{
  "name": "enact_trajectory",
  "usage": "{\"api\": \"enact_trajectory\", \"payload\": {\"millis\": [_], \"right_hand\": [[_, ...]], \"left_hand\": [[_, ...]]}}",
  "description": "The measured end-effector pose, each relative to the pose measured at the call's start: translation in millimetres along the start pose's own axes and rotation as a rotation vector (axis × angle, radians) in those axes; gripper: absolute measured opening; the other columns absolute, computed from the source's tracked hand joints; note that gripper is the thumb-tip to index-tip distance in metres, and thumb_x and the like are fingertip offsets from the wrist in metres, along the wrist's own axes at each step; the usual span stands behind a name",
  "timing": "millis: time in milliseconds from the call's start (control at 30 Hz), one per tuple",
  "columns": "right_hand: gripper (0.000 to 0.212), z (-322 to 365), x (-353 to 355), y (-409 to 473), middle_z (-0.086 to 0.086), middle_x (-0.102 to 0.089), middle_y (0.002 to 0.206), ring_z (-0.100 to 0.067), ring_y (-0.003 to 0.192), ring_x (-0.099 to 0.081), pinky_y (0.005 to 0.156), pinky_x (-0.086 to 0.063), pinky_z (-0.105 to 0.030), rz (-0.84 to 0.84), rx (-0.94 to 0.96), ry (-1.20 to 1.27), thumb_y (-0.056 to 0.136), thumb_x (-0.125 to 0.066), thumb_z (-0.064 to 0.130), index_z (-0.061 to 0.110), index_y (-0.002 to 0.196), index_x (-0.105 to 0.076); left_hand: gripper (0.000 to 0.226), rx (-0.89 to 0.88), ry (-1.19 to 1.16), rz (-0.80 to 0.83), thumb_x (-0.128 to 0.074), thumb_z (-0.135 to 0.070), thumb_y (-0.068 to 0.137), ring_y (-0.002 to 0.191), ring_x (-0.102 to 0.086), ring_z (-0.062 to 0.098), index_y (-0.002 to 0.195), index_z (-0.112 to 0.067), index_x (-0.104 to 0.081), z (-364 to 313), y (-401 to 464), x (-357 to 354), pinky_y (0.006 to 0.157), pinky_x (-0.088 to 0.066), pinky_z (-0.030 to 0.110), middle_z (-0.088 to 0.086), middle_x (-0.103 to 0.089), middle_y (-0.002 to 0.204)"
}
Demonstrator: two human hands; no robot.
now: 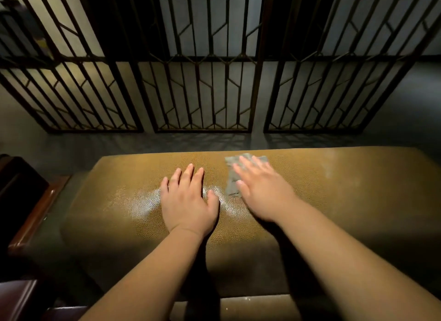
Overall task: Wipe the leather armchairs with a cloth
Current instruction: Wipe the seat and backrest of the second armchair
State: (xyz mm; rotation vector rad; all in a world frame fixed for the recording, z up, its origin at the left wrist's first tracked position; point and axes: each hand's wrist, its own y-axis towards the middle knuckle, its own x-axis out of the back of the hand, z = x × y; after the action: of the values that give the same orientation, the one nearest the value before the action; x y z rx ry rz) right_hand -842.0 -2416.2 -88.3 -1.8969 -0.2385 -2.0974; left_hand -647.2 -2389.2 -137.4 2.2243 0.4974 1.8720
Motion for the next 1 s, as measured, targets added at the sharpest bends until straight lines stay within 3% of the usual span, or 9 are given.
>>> {"api": "enact_trajectory", "payload": {"millis": [167, 300, 400, 567, 667, 767, 867, 933, 1000], "right_hand": [[0.059, -73.0, 3.1, -23.4, -0.004, -0.01, 0.174, -0.03, 0.16, -0.008, 0.13, -0.005, -0.045, -0.041, -0.418, 0.02, 0.109, -0.015, 0.039, 0.023, 0.165, -0.02], [0.068, 11.5, -26.7, -62.3, -0.002, -0.024, 0.171, -0.033, 0.158, -0.018, 0.129, -0.01, -0.048, -0.093, -0.037, -0.03, 0.1, -0.013, 0.044, 0.025, 0.162, -0.033], [0.064, -10.1, -26.9, -96.9, 0.002, -0.025, 0.17, -0.024, 0.158, -0.02, 0.128, -0.013, -0.043, -0.094, 0.084, -0.06, 0.102, -0.02, 0.046, 0.027, 0.162, -0.034], [0.055, -126.0, -25.4, -155.3, -0.001, -0.034, 0.167, -0.023, 0.157, -0.022, 0.13, -0.014, -0.043, -0.25, -0.36, -0.015, 0.105, -0.032, 0.036, 0.025, 0.159, -0.039], [0.057, -104.8, -26.4, -150.3, -0.001, -0.025, 0.171, -0.032, 0.159, -0.012, 0.13, -0.004, -0.048, -0.276, -0.539, 0.077, 0.106, -0.024, 0.035, 0.025, 0.161, -0.034], [0.058, -62.7, -38.8, -144.6, 0.001, -0.018, 0.173, -0.034, 0.16, -0.007, 0.129, -0.001, -0.051, -0.246, -0.307, -0.009, 0.106, -0.031, 0.035, 0.027, 0.163, -0.027], [0.061, -104.8, -31.9, -159.6, 0.004, -0.017, 0.172, -0.024, 0.16, -0.01, 0.129, -0.008, -0.045, -0.174, -0.106, -0.087, 0.105, -0.038, 0.038, 0.029, 0.164, -0.026], [0.06, -159.7, -26.5, -171.9, 0.005, -0.02, 0.172, -0.018, 0.16, -0.01, 0.13, -0.009, -0.042, -0.221, -0.234, -0.091, 0.104, -0.034, 0.038, 0.03, 0.163, -0.026], [0.057, -201.0, -16.4, -180.7, 0.005, -0.019, 0.172, -0.018, 0.159, -0.008, 0.13, -0.005, -0.04, -0.262, -0.518, 0.015, 0.106, -0.028, 0.037, 0.031, 0.163, -0.026]], "left_hand": [[0.066, 0.01, -0.026, -0.008, -0.042, -0.052, 0.088, 0.144, -0.047, 0.03, 0.143, -0.024, -0.065, -1.6, 1.6, -4.5, 0.124, -0.026, 0.051, 0.003, -0.058, 0.153], [0.066, 0.022, -0.025, 0.019, -0.039, -0.053, 0.088, 0.145, -0.047, 0.029, 0.143, -0.026, -0.065, 0.8, -1.3, -1.8, 0.124, -0.025, 0.051, 0.002, -0.058, 0.153], [0.068, 0.047, 0.016, 0.081, -0.032, -0.055, 0.091, 0.149, -0.041, 0.026, 0.148, -0.03, -0.06, -2.6, -3.7, 5.4, 0.125, -0.023, 0.051, -0.002, -0.052, 0.159], [0.053, 0.112, -0.015, 0.192, -0.043, -0.046, 0.1, 0.155, -0.032, 0.03, 0.15, -0.032, -0.056, -24.4, -10.5, 22.7, 0.126, -0.019, 0.055, -0.001, -0.044, 0.164], [0.051, -0.056, -0.101, 0.272, -0.044, -0.048, 0.101, 0.158, -0.026, 0.026, 0.149, -0.035, -0.054, -87.3, -14.6, 24.0, 0.129, -0.012, 0.057, -0.002, -0.04, 0.167], [0.055, -0.135, -0.117, 0.278, -0.039, -0.051, 0.1, 0.159, -0.023, 0.027, 0.153, -0.036, -0.048, -134.9, -20.6, 15.9, 0.129, -0.008, 0.059, -0.002, -0.036, 0.169], [0.065, -0.131, -0.039, 0.195, -0.03, -0.056, 0.097, 0.157, -0.028, 0.024, 0.155, -0.035, -0.048, -139.9, -19.4, 6.7, 0.129, -0.015, 0.052, -0.003, -0.039, 0.167], [0.069, -0.159, -0.016, 0.142, -0.026, -0.056, 0.093, 0.155, -0.034, 0.02, 0.153, -0.034, -0.053, -138.4, -18.3, -0.3, 0.128, -0.02, 0.048, -0.005, -0.045, 0.164], [0.069, -0.167, -0.036, 0.097, -0.029, -0.054, 0.091, 0.151, -0.041, 0.021, 0.147, -0.031, -0.061, -141.3, -16.8, -8.0, 0.127, -0.024, 0.047, -0.004, -0.052, 0.159]]}}
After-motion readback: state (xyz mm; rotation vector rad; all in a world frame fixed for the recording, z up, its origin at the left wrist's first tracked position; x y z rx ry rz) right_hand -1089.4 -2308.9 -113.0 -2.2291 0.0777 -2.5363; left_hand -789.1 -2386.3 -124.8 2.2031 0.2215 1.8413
